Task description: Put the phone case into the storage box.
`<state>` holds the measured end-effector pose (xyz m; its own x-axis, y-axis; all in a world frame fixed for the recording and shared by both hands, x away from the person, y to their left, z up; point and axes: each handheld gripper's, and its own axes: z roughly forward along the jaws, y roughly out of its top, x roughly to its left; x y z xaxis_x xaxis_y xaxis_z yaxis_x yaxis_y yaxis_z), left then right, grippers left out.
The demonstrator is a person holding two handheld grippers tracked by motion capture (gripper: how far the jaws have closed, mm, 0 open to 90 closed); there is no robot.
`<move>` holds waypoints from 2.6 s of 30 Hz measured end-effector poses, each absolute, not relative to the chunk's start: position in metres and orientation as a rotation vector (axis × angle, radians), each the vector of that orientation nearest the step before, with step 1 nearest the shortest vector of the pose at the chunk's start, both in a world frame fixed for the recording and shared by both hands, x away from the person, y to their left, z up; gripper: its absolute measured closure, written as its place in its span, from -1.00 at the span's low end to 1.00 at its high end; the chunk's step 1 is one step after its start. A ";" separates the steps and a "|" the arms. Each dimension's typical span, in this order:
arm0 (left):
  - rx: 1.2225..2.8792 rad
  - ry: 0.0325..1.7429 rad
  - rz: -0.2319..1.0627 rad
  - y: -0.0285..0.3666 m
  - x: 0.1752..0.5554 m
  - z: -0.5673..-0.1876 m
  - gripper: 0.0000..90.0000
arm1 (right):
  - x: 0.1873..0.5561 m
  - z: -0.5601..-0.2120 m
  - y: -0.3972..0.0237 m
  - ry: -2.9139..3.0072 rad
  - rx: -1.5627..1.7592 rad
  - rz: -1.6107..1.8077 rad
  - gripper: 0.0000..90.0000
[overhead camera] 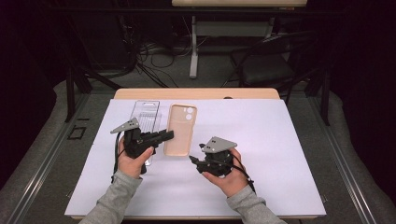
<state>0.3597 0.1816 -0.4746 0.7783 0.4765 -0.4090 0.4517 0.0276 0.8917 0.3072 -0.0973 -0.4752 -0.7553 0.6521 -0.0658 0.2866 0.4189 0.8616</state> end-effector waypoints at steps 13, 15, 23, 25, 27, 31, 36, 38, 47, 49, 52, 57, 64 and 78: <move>1.579 0.760 0.037 0.186 0.360 -0.475 0.79 | 0.324 -0.459 -0.102 2.272 0.881 1.366 -0.15; 1.579 0.760 0.035 0.186 0.360 -0.475 0.79 | 0.328 -0.455 -0.102 2.271 0.897 1.382 -0.18; 1.575 0.763 0.036 0.187 0.359 -0.475 0.79 | 0.342 -0.443 -0.102 2.230 0.950 1.412 -0.25; 1.570 0.759 0.031 0.188 0.359 -0.475 0.79 | 0.342 -0.444 -0.103 2.238 0.952 1.416 -0.29; 1.566 0.752 0.028 0.188 0.359 -0.474 0.79 | 0.342 -0.445 -0.104 2.242 0.946 1.418 -0.31; 1.563 0.741 0.021 0.187 0.358 -0.474 0.79 | 0.342 -0.449 -0.107 2.252 0.944 1.431 -0.33; 1.563 0.736 0.011 0.185 0.357 -0.475 0.79 | 0.343 -0.454 -0.109 2.274 0.967 1.449 -0.33; 1.570 0.731 0.007 0.185 0.357 -0.476 0.79 | 0.342 -0.455 -0.111 2.277 0.978 1.468 -0.33; 1.568 0.720 -0.025 0.183 0.355 -0.479 0.79 | 0.344 -0.455 -0.121 2.266 1.020 1.600 -0.30; 1.573 0.714 -0.027 0.183 0.355 -0.479 0.79 | 0.344 -0.455 -0.123 2.265 1.035 1.626 -0.30; 1.572 0.707 -0.039 0.181 0.354 -0.479 0.79 | 0.345 -0.457 -0.124 2.263 1.052 1.654 -0.30; 1.588 0.691 -0.046 0.176 0.351 -0.481 0.79 | 0.344 -0.456 -0.125 2.261 1.050 1.661 -0.27; 1.605 0.677 -0.053 0.170 0.348 -0.483 0.79 | 0.343 -0.456 -0.125 2.249 1.046 1.655 -0.22; 1.578 0.672 -0.063 0.171 0.348 -0.483 0.79 | 0.343 -0.461 -0.122 2.265 1.080 1.717 -0.03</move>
